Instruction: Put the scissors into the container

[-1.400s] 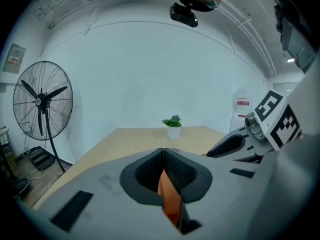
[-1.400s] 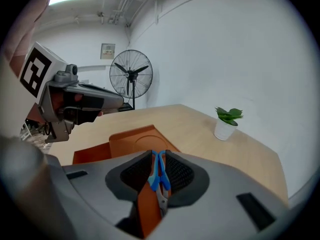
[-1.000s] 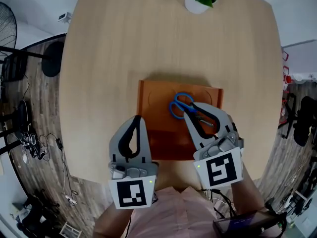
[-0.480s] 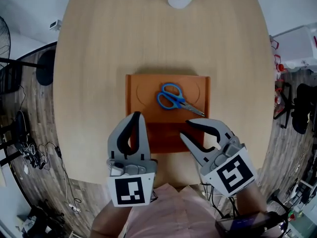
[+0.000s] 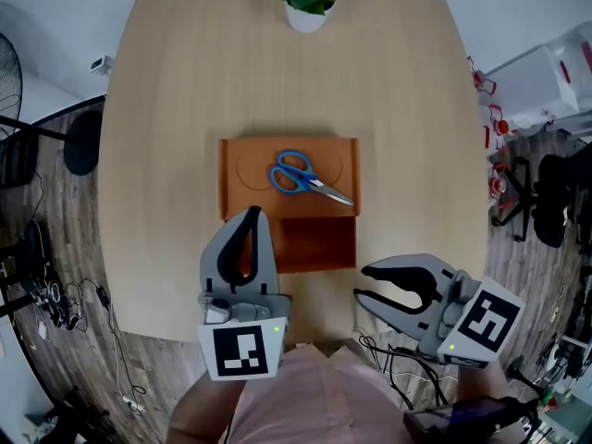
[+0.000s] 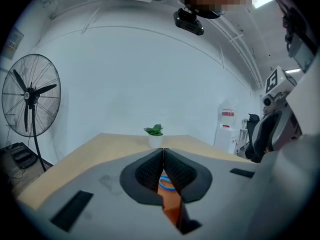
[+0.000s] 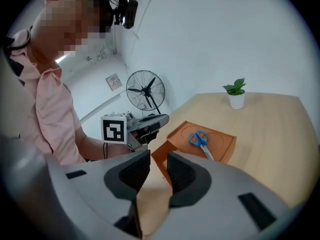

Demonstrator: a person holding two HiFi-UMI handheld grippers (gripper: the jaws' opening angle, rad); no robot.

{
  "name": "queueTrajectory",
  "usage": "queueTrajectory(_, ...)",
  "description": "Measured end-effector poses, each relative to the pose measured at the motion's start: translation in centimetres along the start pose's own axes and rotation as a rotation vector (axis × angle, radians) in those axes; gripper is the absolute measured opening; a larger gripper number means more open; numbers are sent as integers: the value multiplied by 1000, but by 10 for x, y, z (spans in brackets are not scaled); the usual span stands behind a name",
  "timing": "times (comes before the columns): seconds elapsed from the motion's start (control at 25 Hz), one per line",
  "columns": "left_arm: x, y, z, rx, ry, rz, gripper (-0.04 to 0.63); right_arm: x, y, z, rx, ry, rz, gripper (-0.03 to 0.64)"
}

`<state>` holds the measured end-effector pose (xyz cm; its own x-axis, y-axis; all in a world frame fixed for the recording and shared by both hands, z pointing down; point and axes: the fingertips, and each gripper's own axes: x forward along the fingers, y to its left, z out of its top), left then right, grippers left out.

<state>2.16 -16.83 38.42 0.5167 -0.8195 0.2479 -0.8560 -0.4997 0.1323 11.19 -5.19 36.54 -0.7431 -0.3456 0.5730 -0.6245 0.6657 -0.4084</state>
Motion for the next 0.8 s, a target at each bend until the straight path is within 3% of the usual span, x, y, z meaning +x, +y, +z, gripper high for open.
queueTrajectory(0.24, -13, -8, 27, 4, -59, 25, 12, -32, -17, 53, -152, -41, -112, 107)
queueTrajectory(0.4, -17, 4, 38, 4, -67, 52, 12, -15, -35, 83, -280, -20, -195, 107)
queueTrajectory(0.8, -5, 50, 18, -13, 2, 109, 12, 102, -95, 63, -366, 169, -242, 107)
